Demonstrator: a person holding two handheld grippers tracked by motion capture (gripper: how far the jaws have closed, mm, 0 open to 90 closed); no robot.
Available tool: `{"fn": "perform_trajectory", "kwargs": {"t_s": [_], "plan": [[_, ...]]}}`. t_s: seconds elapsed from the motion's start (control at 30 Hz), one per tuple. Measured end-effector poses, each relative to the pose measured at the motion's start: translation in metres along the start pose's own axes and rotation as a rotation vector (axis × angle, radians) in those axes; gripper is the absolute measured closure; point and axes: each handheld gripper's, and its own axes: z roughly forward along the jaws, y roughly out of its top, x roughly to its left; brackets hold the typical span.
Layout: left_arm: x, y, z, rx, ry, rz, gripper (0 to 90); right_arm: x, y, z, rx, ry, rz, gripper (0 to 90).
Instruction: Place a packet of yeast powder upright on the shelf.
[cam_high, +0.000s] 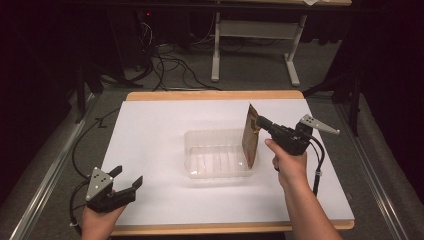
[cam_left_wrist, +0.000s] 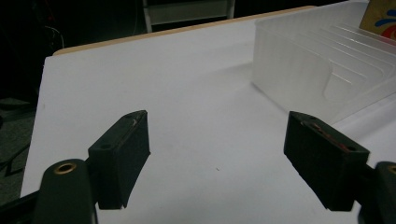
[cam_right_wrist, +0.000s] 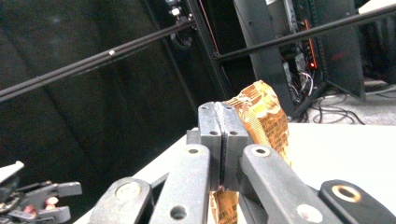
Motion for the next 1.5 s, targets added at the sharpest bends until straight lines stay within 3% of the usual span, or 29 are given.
{"fn": "perform_trajectory", "kwargs": {"t_s": [0.53,1.07,1.3,1.5], "plan": [[-0.001,0.004,0.006,-0.002,-0.019,0.008,22.9,0.001,-0.018,0.0,0.056,-0.042,-0.025,90.0],[-0.002,0.009,0.014,0.002,-0.038,0.022,22.8,0.007,-0.026,-0.006,0.079,-0.046,-0.038,90.0],[-0.002,0.009,0.014,0.003,-0.037,0.023,22.8,0.011,-0.023,-0.007,0.081,-0.025,-0.052,78.8],[-0.002,0.009,0.014,0.007,-0.038,0.028,22.8,0.02,-0.018,-0.009,0.083,-0.035,-0.093,67.1]]}}
